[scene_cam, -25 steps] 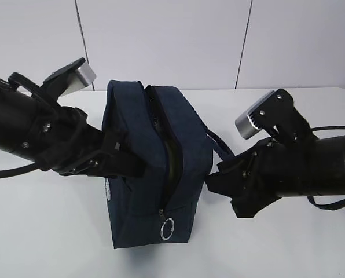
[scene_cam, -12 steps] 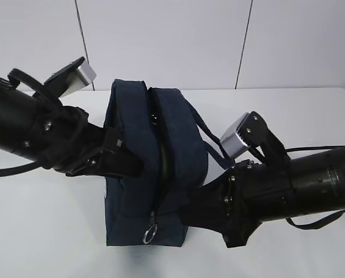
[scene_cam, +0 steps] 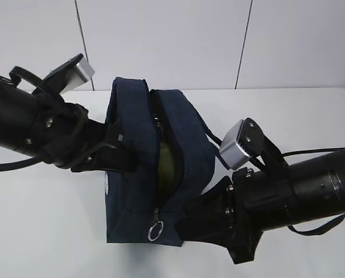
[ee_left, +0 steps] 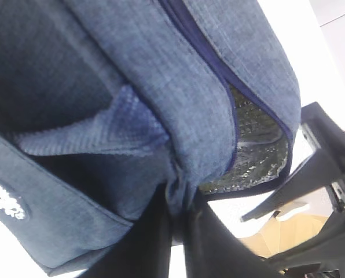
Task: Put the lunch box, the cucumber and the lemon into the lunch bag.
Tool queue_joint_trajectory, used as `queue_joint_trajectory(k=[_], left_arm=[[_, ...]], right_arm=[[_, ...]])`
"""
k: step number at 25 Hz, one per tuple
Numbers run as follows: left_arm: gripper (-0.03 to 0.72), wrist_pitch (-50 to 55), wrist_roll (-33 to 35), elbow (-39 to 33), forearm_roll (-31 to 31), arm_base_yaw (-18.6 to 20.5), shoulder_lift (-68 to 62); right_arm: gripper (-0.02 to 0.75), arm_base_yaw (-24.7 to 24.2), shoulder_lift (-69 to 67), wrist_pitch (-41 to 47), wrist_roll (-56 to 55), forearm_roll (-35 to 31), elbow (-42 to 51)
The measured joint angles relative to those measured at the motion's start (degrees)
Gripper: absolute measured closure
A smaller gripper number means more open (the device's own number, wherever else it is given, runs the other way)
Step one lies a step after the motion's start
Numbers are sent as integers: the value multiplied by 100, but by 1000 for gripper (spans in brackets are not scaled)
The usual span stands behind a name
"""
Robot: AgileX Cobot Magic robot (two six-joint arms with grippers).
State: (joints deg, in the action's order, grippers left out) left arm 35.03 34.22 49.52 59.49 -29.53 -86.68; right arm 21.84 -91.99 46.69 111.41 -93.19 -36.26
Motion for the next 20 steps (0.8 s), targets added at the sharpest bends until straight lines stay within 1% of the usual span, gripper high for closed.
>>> queue_joint_trajectory(k=[4,7,9,11,14,16,20], left_arm=[[683,-64,-3,0,22,0,0],[683,-64,-3,0,22,0,0],[683,-64,-3,0,22,0,0],[683,-64,-3,0,22,0,0],[683,-64,-3,0,35,0,0],[683,-64,-3,0,35,0,0],[683,-64,-3,0,35,0,0]], right_arm=[[465,0,0,216,0,466,-10],[465,0,-13,216,161,569,-10],[465,0,-134,216,465,569,-10],[465,0,-332,216,717,456,-10],[465,0,-688,356,1150,23,-10],[465,0,-895,453,1632,-201,-65],[465,0,-1207,491,1990,-307,-352]])
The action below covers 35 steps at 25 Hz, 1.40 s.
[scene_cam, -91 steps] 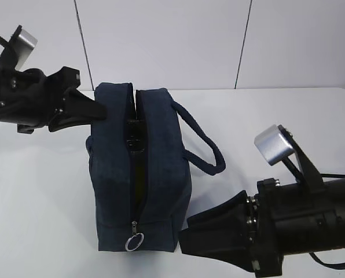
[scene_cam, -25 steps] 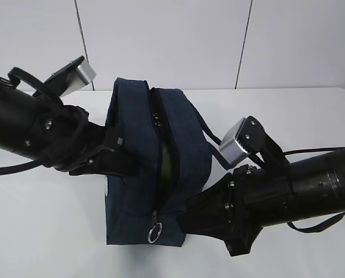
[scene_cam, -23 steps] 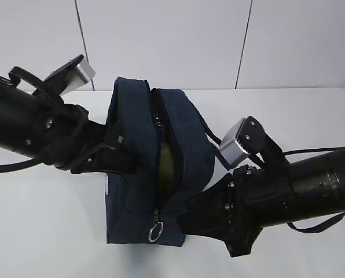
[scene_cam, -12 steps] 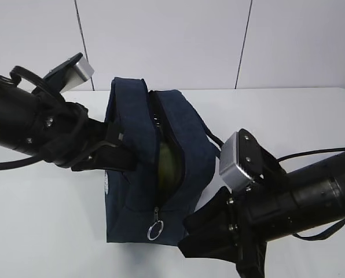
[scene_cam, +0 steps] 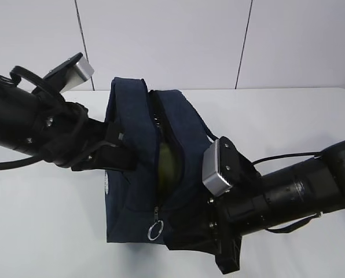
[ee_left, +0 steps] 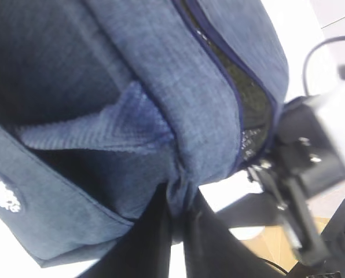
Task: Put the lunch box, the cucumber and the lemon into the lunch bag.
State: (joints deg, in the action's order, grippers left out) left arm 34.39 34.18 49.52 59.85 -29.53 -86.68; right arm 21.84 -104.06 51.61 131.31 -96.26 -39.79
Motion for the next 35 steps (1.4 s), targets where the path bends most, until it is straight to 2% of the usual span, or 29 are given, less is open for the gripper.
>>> queue_joint_trajectory(k=[10,15,17,24,35], left_arm=[[683,-21,0,0,0,0,-2],[684,-21,10,0,0,0,-2],[684,-21,10,0,0,0,-2],[684,37,10,0,0,0,-2],[684,91,10,0,0,0,-2]], right_arm=[[465,8,-636,12,83,0,-576],[465,311,-678,-51,143,67,-590],[465,473,-678,-328,265,70,-590],[465,548,-714,-746,334,-521,-590],[465,548,-714,-1074,-227,-568,-590]])
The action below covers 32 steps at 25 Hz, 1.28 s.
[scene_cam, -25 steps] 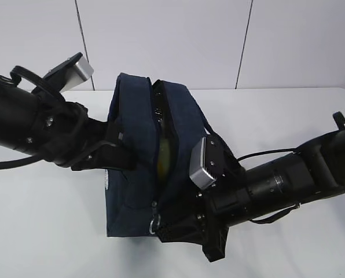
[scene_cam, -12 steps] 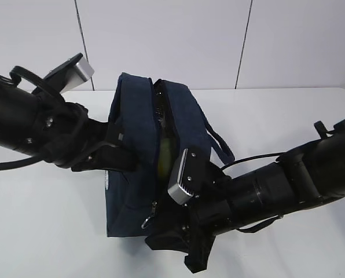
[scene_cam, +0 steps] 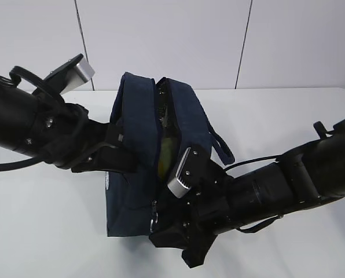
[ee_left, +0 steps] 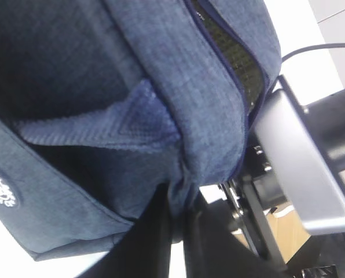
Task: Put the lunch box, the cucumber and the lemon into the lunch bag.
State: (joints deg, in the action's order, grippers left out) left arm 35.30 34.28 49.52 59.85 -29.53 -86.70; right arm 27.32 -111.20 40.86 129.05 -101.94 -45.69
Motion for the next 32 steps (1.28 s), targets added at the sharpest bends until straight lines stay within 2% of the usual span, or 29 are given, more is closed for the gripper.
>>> queue_joint_trajectory(k=[5,16,20,26,32], left_arm=[[684,9,0,0,0,0,0],[684,26,0,0,0,0,0],[684,35,0,0,0,0,0],[684,48,0,0,0,0,0],[685,61,0,0,13,0,0]], right_arm=[[465,0,0,16,-69,10,0],[465,0,0,859,-80,-104,-99],[465,0,0,692,-133,-104,-99],[465,0,0,833,-659,-104,-101],[465,0,0,332,-1778,-106,-110]])
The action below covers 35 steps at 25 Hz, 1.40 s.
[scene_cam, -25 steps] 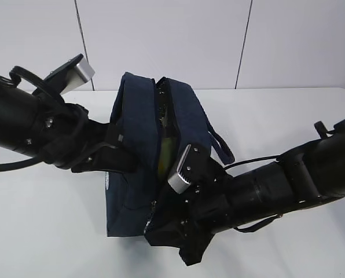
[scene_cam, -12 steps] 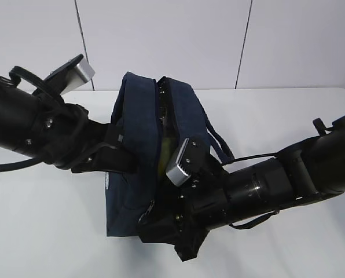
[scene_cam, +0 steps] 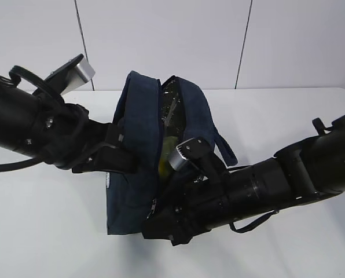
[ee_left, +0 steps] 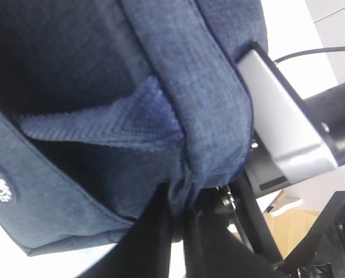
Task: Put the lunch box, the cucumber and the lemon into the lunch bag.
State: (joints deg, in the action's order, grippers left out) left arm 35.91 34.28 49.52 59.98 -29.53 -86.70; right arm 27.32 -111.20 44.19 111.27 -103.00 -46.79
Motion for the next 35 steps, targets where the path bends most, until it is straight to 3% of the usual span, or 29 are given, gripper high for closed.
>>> queue_joint_trajectory(k=[8,17,28,32,35], left_arm=[[685,0,0,0,29,0,0],[685,0,0,0,29,0,0],[685,0,0,0,29,0,0],[685,0,0,0,29,0,0],[685,0,0,0,29,0,0]], right_arm=[[474,0,0,-126,-250,0,0],[670,0,0,-207,-263,0,-1],[689,0,0,-171,-43,-12,-11],[751,0,0,-171,79,-22,-11],[751,0,0,-209,114,-22,-11]])
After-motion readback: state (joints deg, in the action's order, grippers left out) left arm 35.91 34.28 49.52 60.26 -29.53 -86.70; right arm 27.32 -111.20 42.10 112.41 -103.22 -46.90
